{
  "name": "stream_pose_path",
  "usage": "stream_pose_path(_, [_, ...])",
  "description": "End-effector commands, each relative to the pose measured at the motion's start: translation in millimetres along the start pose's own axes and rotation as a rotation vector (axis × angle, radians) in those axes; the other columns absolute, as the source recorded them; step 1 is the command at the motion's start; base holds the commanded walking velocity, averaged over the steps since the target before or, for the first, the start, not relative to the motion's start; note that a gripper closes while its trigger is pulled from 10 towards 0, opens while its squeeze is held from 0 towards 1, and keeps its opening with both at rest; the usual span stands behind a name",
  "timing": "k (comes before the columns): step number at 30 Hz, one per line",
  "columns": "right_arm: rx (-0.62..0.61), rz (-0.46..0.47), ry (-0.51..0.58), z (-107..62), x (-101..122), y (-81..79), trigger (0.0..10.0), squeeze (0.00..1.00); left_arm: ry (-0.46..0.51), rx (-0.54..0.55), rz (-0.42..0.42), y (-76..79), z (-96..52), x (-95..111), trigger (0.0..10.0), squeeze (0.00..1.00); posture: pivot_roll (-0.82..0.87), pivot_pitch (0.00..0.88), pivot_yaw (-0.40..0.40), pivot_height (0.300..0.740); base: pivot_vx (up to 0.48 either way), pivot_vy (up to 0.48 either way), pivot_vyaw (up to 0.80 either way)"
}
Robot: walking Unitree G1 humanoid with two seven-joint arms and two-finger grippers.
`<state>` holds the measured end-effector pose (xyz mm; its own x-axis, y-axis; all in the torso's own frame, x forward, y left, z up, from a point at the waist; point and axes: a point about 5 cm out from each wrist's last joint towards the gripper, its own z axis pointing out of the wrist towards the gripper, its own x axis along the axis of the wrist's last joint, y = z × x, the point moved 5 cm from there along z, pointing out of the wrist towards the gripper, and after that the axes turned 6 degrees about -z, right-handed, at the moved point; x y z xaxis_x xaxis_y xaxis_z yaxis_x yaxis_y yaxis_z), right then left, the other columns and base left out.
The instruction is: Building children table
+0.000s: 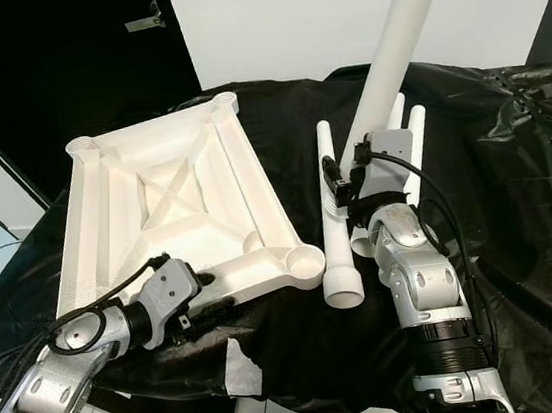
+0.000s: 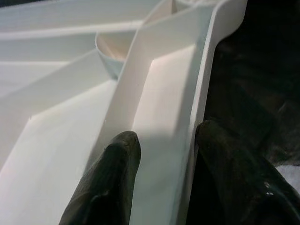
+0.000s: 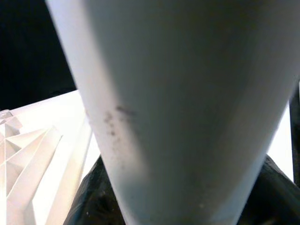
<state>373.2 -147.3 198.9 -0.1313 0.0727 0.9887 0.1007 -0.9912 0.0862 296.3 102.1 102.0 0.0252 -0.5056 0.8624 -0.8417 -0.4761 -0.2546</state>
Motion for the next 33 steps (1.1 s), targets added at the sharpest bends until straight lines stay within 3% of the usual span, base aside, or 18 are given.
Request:
stream_pose_path(1, [0.005,-0.004,0.024,-0.5,6,-2.3,10.0,0.00,-0.038,0.010,0.019,-1.1,2.3,-8,10.0,0.00,0.01,0.000,0.058,0.740,0.000,0.000,0.00])
stream_pose_path(5, [0.004,-0.007,0.025,-0.6,7,-2.7,10.0,0.00,-0.065,0.023,0.036,-4.3,7.6,-13,10.0,0.00,0.00,0.000,0.064,0.740,0.000,0.000,0.00])
stream_pose_path(6, [0.004,-0.008,0.025,-0.8,7,-3.3,10.0,0.00,-0.068,0.023,0.056,-5.6,11.5,-13,2.4,0.00,-0.01,0.000,0.071,0.740,0.000,0.000,0.00])
stream_pose_path(7, [0.004,-0.008,0.025,-0.8,7,-3.3,10.0,0.00,-0.068,0.023,0.056,-5.6,11.5,-13,2.4,0.00,-0.01,0.000,0.071,0.740,0.000,0.000,0.00])
stream_pose_path(8, [0.004,-0.010,0.027,-1.0,7,-4.0,10.0,0.00,-0.067,0.020,0.064,-6.1,14.5,-11,0.7,0.00,-0.02,0.000,0.075,0.740,0.000,0.000,0.00])
stream_pose_path(9, [0.004,-0.011,0.028,-1.3,7,-4.5,10.0,0.00,-0.067,0.013,0.078,-6.0,16.8,-10,0.0,0.00,-0.02,0.000,0.078,0.740,0.000,0.000,0.00])
stream_pose_path(10, [0.004,-0.011,0.028,-1.3,7,-4.5,10.0,0.00,-0.067,0.013,0.078,-6.0,16.8,-10,0.0,0.00,-0.02,0.000,0.078,0.740,0.000,0.000,0.00])
stream_pose_path(11, [0.006,-0.012,0.028,-1.4,7,-5.3,10.0,0.00,-0.067,0.010,0.087,-6.5,18.9,-8,2.0,0.00,-0.02,0.000,0.082,0.740,0.000,0.000,0.00])
stream_pose_path(12, [0.006,-0.012,0.028,-1.4,7,-5.3,10.0,0.00,-0.067,0.010,0.087,-6.5,18.9,-8,2.0,0.00,-0.02,0.000,0.082,0.740,0.000,0.000,0.00])
stream_pose_path(13, [0.007,-0.013,0.029,-1.7,7,-6.1,10.0,0.00,-0.067,0.003,0.099,-6.3,20.2,-7,6.7,0.00,-0.02,0.000,0.086,0.740,0.000,0.000,0.00])
stream_pose_path(14, [0.007,-0.013,0.029,-1.7,7,-6.1,10.0,0.00,-0.067,0.003,0.099,-6.3,20.2,-7,6.7,0.00,-0.02,0.000,0.086,0.740,0.000,0.000,0.00])
stream_pose_path(15, [0.014,-0.011,0.024,-2.7,6,-8.9,10.0,0.00,-0.065,-0.014,0.122,-5.5,21.9,-5,8.7,0.00,-0.03,0.000,0.091,0.740,0.000,0.000,0.00])
stream_pose_path(19, [0.022,-0.007,0.019,-3.5,4,-11.4,10.0,0.00,-0.063,-0.025,0.133,-4.9,23.1,-3,9.0,0.00,-0.03,0.000,0.092,0.740,0.000,0.000,0.00])
stream_pose_path(20, [0.026,-0.009,0.015,-3.9,3,-12.8,10.0,0.00,-0.061,-0.028,0.136,-4.7,23.9,-2,10.0,0.00,-0.03,0.000,0.092,0.740,0.000,0.000,0.00])
stream_pose_path(33, [0.062,-0.017,-0.013,-6.0,-5,-26.2,10.0,0.00,-0.045,-0.069,0.164,0.5,33.0,8,10.0,0.00,-0.03,0.000,0.097,0.740,0.000,0.000,0.00])
